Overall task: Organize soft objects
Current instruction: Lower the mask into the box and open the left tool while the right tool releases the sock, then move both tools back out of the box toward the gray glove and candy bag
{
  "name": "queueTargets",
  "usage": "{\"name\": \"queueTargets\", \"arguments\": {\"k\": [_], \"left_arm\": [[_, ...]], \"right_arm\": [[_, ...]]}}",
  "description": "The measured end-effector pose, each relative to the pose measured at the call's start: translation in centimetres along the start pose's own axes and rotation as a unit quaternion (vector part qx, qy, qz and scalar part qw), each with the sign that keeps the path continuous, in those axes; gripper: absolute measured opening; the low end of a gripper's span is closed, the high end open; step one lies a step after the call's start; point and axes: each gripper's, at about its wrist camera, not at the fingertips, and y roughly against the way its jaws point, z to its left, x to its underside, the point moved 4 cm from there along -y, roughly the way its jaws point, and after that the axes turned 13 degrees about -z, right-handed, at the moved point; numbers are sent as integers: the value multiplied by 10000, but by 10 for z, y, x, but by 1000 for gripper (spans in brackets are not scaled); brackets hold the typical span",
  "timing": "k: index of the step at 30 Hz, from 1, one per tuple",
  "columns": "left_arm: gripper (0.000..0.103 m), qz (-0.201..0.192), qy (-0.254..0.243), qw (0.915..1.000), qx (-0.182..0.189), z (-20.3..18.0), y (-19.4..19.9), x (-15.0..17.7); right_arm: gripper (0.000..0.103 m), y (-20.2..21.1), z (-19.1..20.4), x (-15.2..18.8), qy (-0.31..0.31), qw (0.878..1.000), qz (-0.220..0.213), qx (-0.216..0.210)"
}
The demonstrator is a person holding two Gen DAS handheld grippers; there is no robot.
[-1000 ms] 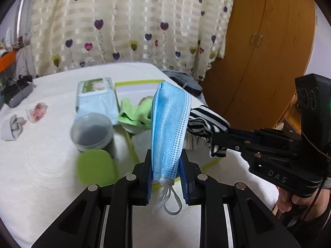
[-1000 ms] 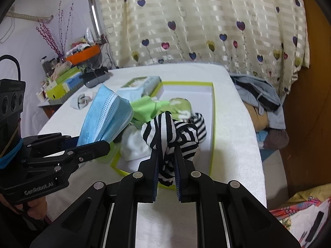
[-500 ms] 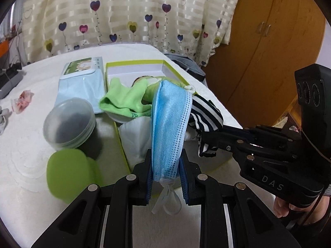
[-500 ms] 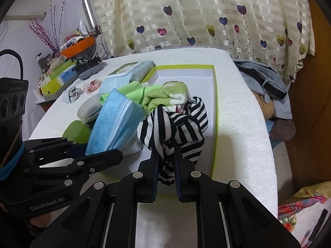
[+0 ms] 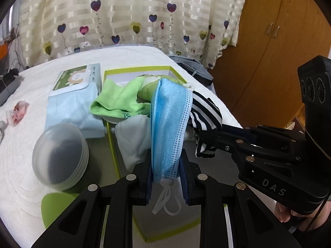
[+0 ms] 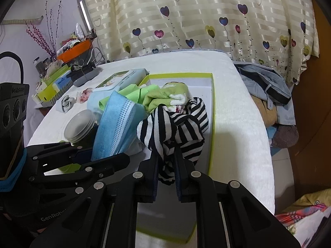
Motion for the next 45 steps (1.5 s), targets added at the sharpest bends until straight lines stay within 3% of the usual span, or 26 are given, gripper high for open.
{"name": "queueTargets", "arguments": {"k": [6, 18, 45], "left_arm": [[22, 26, -26, 10000, 43, 0, -5, -3], [35, -133, -1, 9996, 243, -2, 21, 1], [35, -880, -3, 9955, 351, 8, 105, -3]], "right_arm": [[15, -4, -2, -1, 38, 9999, 68, -102], [38, 20, 8, 10, 280, 9996, 31, 42], [39, 83, 57, 3, 409, 9971, -575, 268]]}}
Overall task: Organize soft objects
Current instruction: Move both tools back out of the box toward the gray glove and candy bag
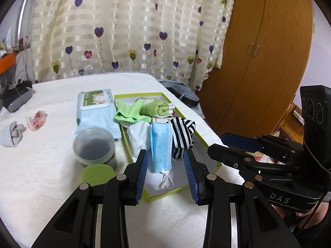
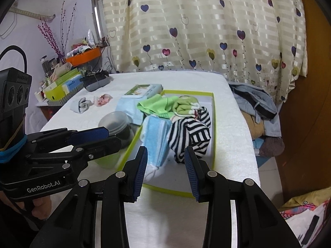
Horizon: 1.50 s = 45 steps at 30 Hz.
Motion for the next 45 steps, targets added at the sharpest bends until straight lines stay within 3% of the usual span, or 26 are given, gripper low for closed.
{"name": "queueTargets", "arguments": {"k": [6, 45], "left_arm": [[35, -136, 35, 9998, -115, 12, 16, -2], [35, -187, 514, 9951, -824, 95, 41, 8]], "right_arm": [[45, 6, 14, -4, 26, 9999, -121, -26], [45, -23, 74, -11, 242, 9989, 13, -413]]}}
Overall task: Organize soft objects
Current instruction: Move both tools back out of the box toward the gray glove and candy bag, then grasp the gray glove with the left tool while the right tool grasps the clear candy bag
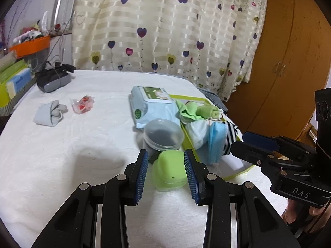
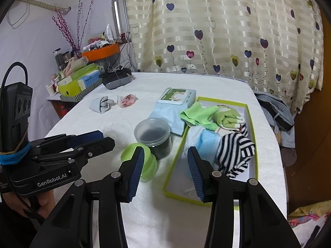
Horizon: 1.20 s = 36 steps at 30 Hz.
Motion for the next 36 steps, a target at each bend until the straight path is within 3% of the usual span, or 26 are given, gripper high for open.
{"name": "queueTargets", "arguments": {"k": [36], "left_arm": [[35, -359, 313, 9926, -1118, 112, 17, -36]], "right_arm": [[45, -73, 84, -46, 523, 9961, 65, -704]]}}
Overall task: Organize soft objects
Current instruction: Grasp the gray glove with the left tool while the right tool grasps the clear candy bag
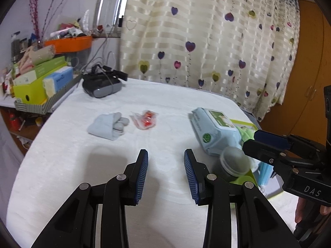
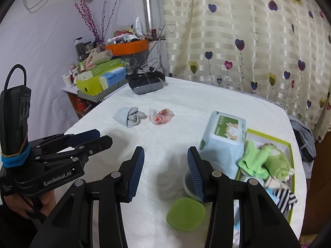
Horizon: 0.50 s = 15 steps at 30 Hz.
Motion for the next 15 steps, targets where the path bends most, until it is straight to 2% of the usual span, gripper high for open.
{"name": "queueTargets", "arguments": {"k": [15], "left_arm": [[35, -26, -115, 9992, -393, 62, -13, -17]], "right_arm": [[45, -70, 25, -21, -146, 9988, 404, -225]]}}
